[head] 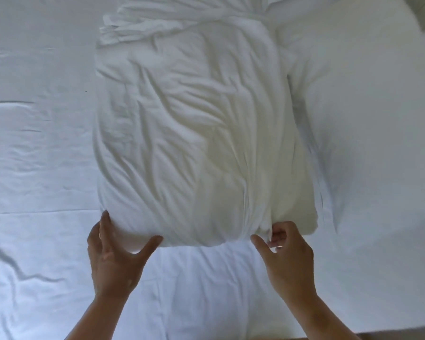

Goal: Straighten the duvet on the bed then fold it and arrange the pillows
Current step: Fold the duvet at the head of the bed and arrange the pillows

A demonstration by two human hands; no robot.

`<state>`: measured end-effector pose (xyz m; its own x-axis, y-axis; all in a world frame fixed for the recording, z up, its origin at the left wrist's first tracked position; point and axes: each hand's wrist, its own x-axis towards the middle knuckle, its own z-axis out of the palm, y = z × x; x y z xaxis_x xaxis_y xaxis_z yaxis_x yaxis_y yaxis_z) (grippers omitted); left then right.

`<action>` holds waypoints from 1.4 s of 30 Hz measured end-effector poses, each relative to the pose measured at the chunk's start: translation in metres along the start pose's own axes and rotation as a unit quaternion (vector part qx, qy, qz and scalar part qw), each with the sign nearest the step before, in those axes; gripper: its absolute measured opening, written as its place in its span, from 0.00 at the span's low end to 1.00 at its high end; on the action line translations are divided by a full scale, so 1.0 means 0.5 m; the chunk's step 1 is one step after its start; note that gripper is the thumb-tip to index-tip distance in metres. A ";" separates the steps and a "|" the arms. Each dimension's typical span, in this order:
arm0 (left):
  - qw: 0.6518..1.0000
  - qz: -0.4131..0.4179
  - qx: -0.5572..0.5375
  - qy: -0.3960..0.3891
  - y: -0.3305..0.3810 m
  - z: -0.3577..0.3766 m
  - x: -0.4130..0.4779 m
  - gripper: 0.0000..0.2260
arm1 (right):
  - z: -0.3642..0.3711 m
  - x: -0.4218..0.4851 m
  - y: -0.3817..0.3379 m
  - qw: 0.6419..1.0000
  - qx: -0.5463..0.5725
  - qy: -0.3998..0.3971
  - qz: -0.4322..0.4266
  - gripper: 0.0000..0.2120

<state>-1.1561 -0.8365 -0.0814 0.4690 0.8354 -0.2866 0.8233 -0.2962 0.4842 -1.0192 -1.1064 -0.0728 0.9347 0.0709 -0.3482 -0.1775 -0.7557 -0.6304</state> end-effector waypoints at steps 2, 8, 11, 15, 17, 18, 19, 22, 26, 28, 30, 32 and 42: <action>0.999 0.005 0.033 0.025 -0.009 0.027 -0.022 0.57 | 0.022 -0.004 0.019 0.999 0.020 0.024 -0.032 0.19; 0.929 0.346 0.118 0.051 0.099 0.083 -0.107 0.44 | 0.017 0.001 0.037 0.978 -0.002 0.118 -0.170 0.10; 0.884 0.425 0.193 -0.029 0.150 0.130 -0.119 0.44 | 0.024 -0.006 0.040 0.987 0.030 0.040 -0.151 0.05; 0.869 0.421 0.260 -0.027 0.139 0.168 -0.101 0.49 | 0.070 -0.005 0.041 0.986 0.113 0.053 -0.108 0.07; 0.859 0.434 0.272 -0.010 0.127 0.178 -0.097 0.49 | 0.087 0.002 0.035 0.983 0.159 0.071 -0.059 0.07; 0.855 0.440 0.275 0.000 0.123 0.181 -0.096 0.49 | 0.091 0.003 0.035 0.980 0.179 0.073 -0.047 0.07; 0.852 0.445 0.277 0.010 0.121 0.181 -0.095 0.49 | 0.089 0.001 0.035 0.976 0.198 0.075 -0.044 0.07; 0.840 0.457 0.290 0.035 0.120 0.180 -0.087 0.49 | 0.067 -0.008 0.054 0.959 0.269 0.082 -0.046 0.07; 0.832 0.459 0.306 0.060 0.118 0.183 -0.082 0.51 | 0.054 -0.001 0.069 0.950 0.285 0.125 -0.034 0.09; 0.834 0.454 0.309 0.061 0.123 0.188 -0.087 0.52 | 0.072 0.014 0.054 0.951 0.281 0.131 -0.007 0.10; 0.833 0.451 0.315 0.066 0.126 0.197 -0.088 0.53 | 0.091 0.028 0.039 0.962 0.236 0.133 -0.035 0.12; 0.829 0.452 0.321 0.075 0.126 0.200 -0.083 0.51 | 0.086 0.047 0.049 0.967 0.183 0.151 -0.092 0.13; 0.808 0.511 0.272 0.111 0.106 0.186 -0.034 0.38 | -0.060 0.173 0.151 0.969 0.136 0.191 -0.083 0.15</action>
<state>-1.0910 -0.9095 -0.1275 0.9735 0.0708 0.2176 0.0895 -0.9930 -0.0772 -0.9426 -1.1767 -0.1295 0.9939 -0.1075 0.0228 -0.0406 -0.5520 -0.8328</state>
